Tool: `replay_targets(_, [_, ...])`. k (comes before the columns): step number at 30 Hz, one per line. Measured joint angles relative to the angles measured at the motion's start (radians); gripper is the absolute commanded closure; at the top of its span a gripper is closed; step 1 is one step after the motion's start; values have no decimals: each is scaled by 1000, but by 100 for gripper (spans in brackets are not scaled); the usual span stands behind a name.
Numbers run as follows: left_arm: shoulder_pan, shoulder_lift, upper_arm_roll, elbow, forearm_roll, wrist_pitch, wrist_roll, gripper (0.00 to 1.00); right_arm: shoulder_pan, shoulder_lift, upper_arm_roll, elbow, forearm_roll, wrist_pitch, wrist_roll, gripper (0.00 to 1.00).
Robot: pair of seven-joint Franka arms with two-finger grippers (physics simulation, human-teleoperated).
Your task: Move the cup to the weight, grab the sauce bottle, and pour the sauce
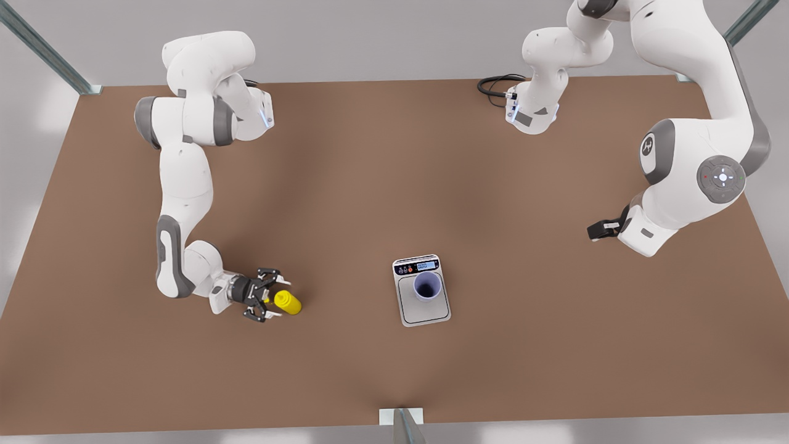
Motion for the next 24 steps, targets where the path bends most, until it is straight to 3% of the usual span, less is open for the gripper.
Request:
replay_targets(11, [0, 0, 0, 1, 0, -4, 0, 0, -90, -2, -1, -11, -130, -29, -3, 0])
replay_targets(15, [0, 0, -2, 2, -1, -4, 0, 0, -199, -37, -13, -3, -317, -51, 60, 0])
replay_targets(19, [1, -5, -2, 2, -1, -5, 0, 0, -155, -285, -240, 197, -759, -36, 700, 0])
replay_targets(21, [0, -11, -3, 4, -1, -5, 0, 0, -18, -300, -425, 419, -918, -30, 1122, 0])
replay_targets(23, [0, -33, -3, 3, -1, -4, 19, 0, 132, -294, -610, 476, -1027, 51, 1283, 0])
replay_targets(24, [-1, -48, -2, 2, 0, -6, 19, 0, 148, -292, -637, 477, -1054, 90, 1289, 0])
